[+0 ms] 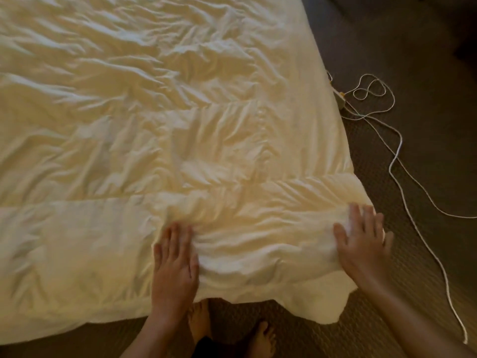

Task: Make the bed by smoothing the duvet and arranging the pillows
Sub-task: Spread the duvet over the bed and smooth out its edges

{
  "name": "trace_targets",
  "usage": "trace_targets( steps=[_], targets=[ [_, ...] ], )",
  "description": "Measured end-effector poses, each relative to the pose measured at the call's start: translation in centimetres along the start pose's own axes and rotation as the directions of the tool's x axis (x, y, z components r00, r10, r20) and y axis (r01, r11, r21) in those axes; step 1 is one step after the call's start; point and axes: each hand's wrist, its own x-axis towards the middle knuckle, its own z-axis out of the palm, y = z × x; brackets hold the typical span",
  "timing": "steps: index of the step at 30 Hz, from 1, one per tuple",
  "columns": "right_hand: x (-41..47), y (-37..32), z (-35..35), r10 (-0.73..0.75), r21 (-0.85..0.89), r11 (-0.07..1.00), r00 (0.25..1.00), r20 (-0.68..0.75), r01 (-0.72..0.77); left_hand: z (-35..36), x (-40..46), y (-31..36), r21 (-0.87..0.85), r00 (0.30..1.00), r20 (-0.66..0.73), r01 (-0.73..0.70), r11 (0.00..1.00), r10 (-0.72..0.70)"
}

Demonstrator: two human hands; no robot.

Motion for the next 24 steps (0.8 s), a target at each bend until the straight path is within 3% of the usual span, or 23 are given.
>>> trace_targets(
  steps=[2,4,9,14,17,20,22,24],
  targets=[
    [-0.9,-3.2,-0.8,0.047,0.115,0.992,0.999,-0.008,-0.045,-2.0,0.2,-2.3,-0.086,0.991,-0.045,0.119,0.989,-0.123],
    [-2.6,-8.5,-0.7,-0.083,0.177,0.981,0.997,-0.009,0.083,-3.5,0.7,-3.3,-0.152,0.986,-0.081,0.133,0.979,-0.147],
    [-8.6,-23.1,4.7,-0.534,0.158,0.836,0.846,0.007,0.526,-3.9,3.2,-2.5,-0.206,0.994,-0.111,-0.017,0.978,-0.006],
    [-9.7,-27.1,11.2,-0.616,0.052,0.787,0.781,0.103,0.614,-1.4,5.1,-7.2,-0.075,0.992,0.004,-0.125,0.989,0.126],
    [-7.7,-24.7,12.0,-0.554,-0.081,0.827,0.831,0.061,0.557,-1.9,5.2,-13.8,0.024,0.995,0.005,-0.096,0.995,0.096],
    [-5.0,-23.6,10.5,-0.33,-0.138,0.936,0.944,-0.024,0.324,-3.8,5.8,-20.5,0.068,0.997,-0.039,0.073,0.995,-0.07],
    [-3.3,-25.0,9.3,-0.168,-0.125,0.979,0.983,-0.073,0.158,-5.4,7.3,-22.9,0.036,0.984,-0.056,0.171,0.985,-0.169],
    [-2.3,-28.8,8.5,-0.089,-0.027,0.996,0.988,-0.123,0.087,-6.9,9.9,-22.6,-0.059,0.982,-0.076,0.167,0.984,-0.171]
  ],
)
